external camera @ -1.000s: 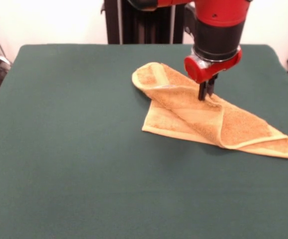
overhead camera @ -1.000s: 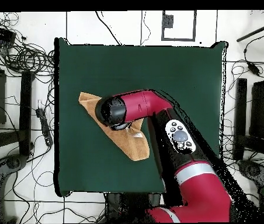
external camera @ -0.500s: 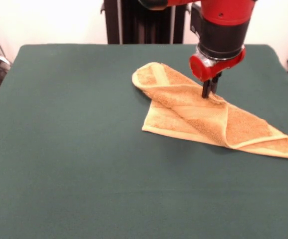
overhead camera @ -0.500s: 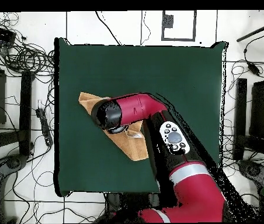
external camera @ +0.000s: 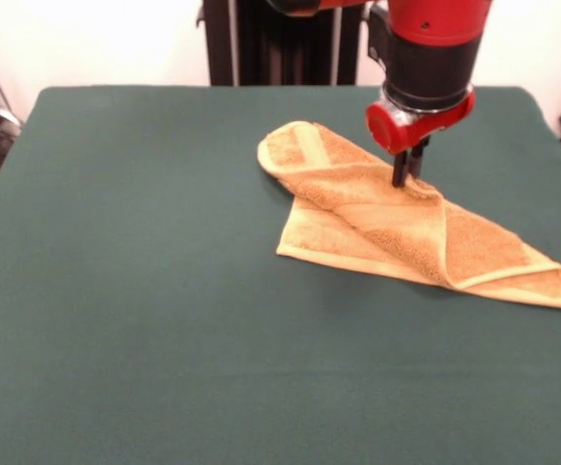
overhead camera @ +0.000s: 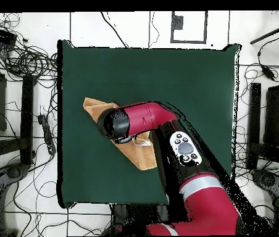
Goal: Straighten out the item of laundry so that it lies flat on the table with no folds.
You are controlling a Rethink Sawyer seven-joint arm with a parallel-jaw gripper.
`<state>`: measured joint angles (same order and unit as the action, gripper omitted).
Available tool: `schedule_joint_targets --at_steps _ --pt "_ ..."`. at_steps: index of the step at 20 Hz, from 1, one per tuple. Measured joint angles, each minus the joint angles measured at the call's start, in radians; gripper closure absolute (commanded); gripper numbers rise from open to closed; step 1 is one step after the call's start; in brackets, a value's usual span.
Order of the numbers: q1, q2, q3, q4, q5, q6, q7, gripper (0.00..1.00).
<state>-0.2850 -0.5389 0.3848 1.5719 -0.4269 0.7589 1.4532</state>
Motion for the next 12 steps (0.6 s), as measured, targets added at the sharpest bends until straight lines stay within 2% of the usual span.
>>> schedule_joint_targets --at_steps 12 --pt "0.024 -0.037 -0.018 0.020 0.028 -0.001 0.000 1.00"
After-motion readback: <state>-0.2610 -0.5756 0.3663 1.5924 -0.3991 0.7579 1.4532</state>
